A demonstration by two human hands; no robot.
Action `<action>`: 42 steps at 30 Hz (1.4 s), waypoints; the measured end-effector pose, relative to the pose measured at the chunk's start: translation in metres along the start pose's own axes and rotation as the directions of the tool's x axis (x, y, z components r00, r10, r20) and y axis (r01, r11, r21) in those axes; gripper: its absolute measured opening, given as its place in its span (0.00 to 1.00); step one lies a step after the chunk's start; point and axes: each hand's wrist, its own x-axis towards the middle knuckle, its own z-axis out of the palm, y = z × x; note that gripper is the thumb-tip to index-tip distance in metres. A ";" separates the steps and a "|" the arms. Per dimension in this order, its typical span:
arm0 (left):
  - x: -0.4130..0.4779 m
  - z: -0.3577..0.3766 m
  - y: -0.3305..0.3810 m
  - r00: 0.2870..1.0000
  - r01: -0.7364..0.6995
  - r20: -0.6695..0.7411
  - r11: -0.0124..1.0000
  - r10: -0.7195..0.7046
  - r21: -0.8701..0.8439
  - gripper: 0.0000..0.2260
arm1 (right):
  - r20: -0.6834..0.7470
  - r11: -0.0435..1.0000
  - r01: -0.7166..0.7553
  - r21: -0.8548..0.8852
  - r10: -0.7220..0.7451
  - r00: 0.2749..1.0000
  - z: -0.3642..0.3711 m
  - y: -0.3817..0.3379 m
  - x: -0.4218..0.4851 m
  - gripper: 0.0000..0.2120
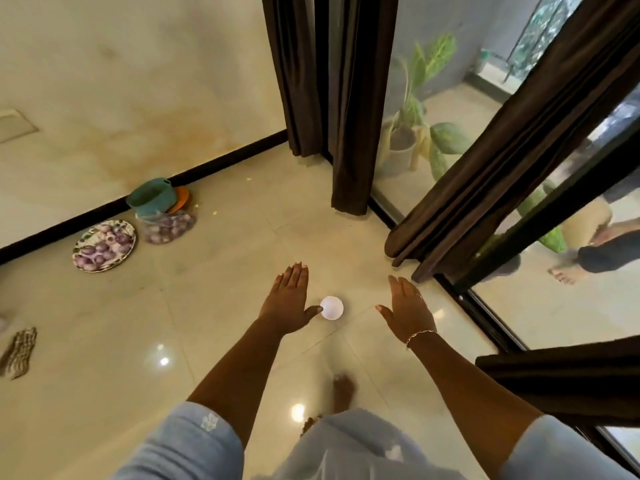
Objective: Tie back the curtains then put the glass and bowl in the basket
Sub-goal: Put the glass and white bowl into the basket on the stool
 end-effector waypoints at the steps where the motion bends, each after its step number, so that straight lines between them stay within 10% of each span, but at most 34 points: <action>1: 0.008 -0.001 -0.004 1.000 0.002 0.012 1.000 -0.002 -0.017 0.38 | 0.008 1.000 -0.016 0.020 0.016 1.000 0.001 -0.001 0.008 0.32; 17: 0.135 0.029 -0.047 0.988 0.074 0.151 0.957 -0.032 -0.281 0.40 | 0.214 0.980 -0.165 0.113 0.138 0.967 0.042 0.000 0.145 0.21; 29: 0.268 0.227 -0.090 0.959 0.217 0.269 0.830 -0.085 -0.513 0.39 | 0.221 0.889 -0.327 0.321 0.265 0.939 0.266 0.022 0.260 0.13; 42: 0.418 0.407 -0.126 0.814 0.568 0.536 0.499 -0.224 -0.655 0.34 | 0.390 0.912 -0.378 0.162 0.293 0.873 0.456 0.087 0.390 0.16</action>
